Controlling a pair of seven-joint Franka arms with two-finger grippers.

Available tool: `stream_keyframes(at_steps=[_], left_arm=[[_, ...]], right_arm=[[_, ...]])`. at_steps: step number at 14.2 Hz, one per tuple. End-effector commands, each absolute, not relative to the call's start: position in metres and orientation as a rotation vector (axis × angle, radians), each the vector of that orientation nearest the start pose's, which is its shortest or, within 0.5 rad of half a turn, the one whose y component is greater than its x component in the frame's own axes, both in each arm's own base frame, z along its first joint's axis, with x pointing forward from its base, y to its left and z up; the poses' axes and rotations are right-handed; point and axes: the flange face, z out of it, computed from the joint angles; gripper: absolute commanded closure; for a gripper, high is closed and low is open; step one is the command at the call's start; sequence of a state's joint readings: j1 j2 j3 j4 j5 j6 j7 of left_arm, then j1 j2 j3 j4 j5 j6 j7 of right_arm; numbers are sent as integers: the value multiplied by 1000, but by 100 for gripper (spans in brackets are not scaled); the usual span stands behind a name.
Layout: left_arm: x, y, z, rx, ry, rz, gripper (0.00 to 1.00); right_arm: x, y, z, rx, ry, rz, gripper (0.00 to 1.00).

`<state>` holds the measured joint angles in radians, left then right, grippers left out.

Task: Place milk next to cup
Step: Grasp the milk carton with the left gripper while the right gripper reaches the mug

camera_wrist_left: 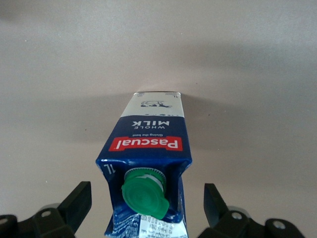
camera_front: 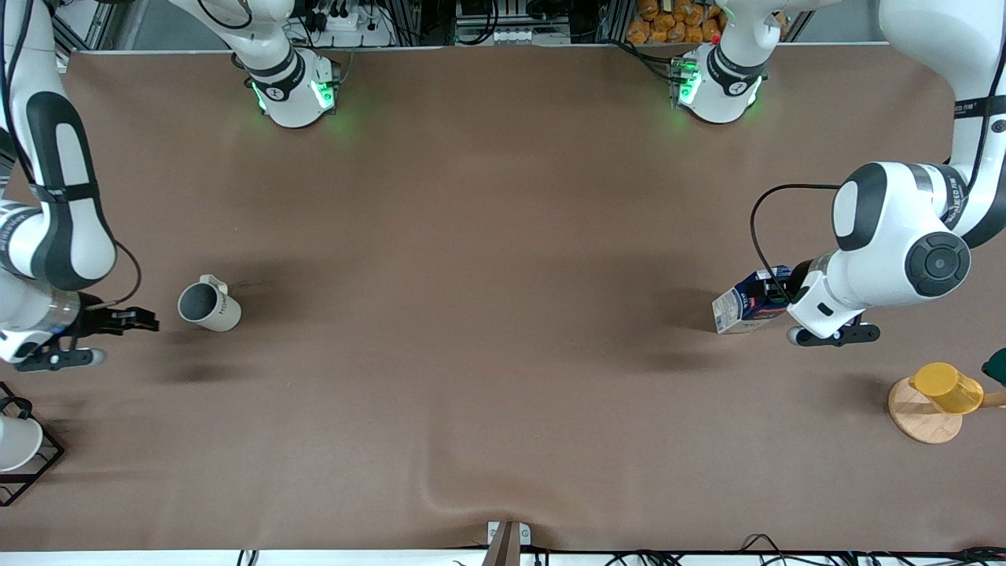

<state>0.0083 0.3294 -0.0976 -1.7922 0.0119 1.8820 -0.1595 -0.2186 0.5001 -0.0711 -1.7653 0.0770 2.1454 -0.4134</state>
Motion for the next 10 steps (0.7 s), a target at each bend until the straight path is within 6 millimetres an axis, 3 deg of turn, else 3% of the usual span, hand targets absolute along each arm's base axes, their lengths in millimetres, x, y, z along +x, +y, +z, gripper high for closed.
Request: stream_keyframes(at_steps=[1, 2, 6, 10], left_arm=[[607, -47, 349, -3113, -130, 367, 0], [607, -47, 349, -3113, -130, 367, 0], [608, -47, 346, -3113, -130, 374, 3], [608, -46, 346, -3112, -132, 374, 10]], right_arm=[[608, -161, 261, -3010, -133, 191, 20], [604, -150, 259, -2998, -153, 216, 20], [597, -143, 263, -2965, -169, 298, 23], [602, -145, 290, -2935, -191, 353, 23]])
